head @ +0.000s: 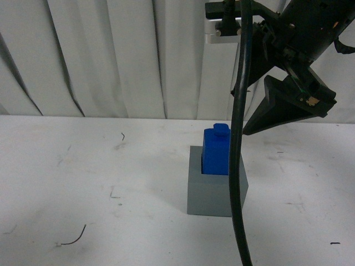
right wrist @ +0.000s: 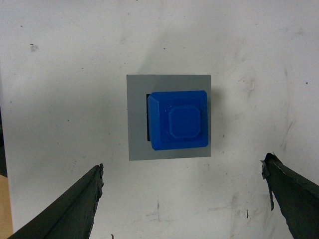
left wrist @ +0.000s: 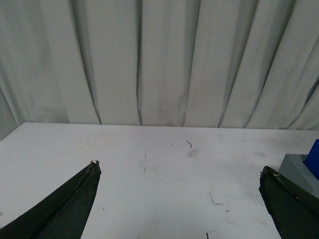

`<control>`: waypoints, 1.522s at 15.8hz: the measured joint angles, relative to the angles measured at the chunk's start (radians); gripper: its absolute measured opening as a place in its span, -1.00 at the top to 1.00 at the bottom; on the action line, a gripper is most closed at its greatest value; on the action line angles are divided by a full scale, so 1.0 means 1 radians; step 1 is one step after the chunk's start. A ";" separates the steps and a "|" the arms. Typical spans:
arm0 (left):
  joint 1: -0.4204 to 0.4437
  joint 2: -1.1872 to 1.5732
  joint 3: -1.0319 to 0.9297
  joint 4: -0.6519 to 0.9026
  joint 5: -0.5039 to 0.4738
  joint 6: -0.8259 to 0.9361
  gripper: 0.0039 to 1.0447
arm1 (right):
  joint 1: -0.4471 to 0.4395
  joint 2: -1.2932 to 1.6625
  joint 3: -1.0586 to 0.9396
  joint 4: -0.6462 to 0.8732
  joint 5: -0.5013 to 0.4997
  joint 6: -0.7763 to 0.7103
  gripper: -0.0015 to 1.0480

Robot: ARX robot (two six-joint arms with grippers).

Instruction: Insert blue part into gray base

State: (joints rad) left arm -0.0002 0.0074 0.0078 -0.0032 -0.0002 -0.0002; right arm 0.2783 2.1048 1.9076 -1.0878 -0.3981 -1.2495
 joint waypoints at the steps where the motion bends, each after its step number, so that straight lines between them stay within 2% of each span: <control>1: 0.000 0.000 0.000 0.000 0.000 0.000 -0.88 | -0.005 -0.008 -0.002 0.004 0.000 -0.001 -0.88; 2: 0.000 0.000 0.000 0.000 0.000 0.000 -0.88 | 0.006 -0.112 -0.217 0.457 0.177 0.113 -0.72; 3: 0.000 0.000 0.000 0.000 0.000 0.000 -0.88 | 0.003 -0.232 -0.456 0.818 0.380 0.341 -0.51; 4: 0.000 0.000 0.000 0.000 -0.002 0.000 -0.88 | -0.009 -0.355 -0.690 1.142 0.525 0.551 -0.30; 5: 0.000 0.000 0.000 0.000 -0.002 0.000 -0.88 | -0.040 -0.448 -0.870 1.431 0.598 0.782 -0.09; 6: 0.000 0.000 0.000 0.000 -0.001 0.000 -0.88 | -0.077 -0.533 -1.040 1.686 0.610 0.982 0.15; 7: 0.000 0.000 0.000 0.000 0.000 0.000 -0.88 | -0.097 -0.593 -1.169 1.831 0.608 1.088 0.36; 8: 0.000 0.000 0.000 0.000 0.000 0.000 -0.88 | -0.101 -0.663 -1.300 1.915 0.584 1.160 0.60; 9: 0.000 0.000 0.000 0.000 -0.001 0.000 -0.88 | -0.109 -0.864 -1.488 1.867 0.557 1.212 0.96; 13: 0.000 0.000 0.000 0.000 0.000 0.000 -0.88 | -0.203 -1.378 -1.793 1.624 0.484 1.235 0.96; 14: 0.000 0.000 0.000 0.000 0.001 0.000 -0.88 | -0.259 -1.447 -1.806 1.612 0.412 1.234 0.96; 15: 0.000 0.000 0.000 0.000 -0.001 0.000 -0.88 | -0.282 -1.487 -1.806 1.606 0.407 1.235 0.96; 24: 0.000 0.000 0.000 0.000 0.000 0.000 -0.88 | -0.278 -1.772 -1.896 1.431 0.400 1.235 0.96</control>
State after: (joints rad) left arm -0.0002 0.0074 0.0078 -0.0032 -0.0002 -0.0002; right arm -0.0002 0.3332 0.0113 0.3431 0.0021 -0.0143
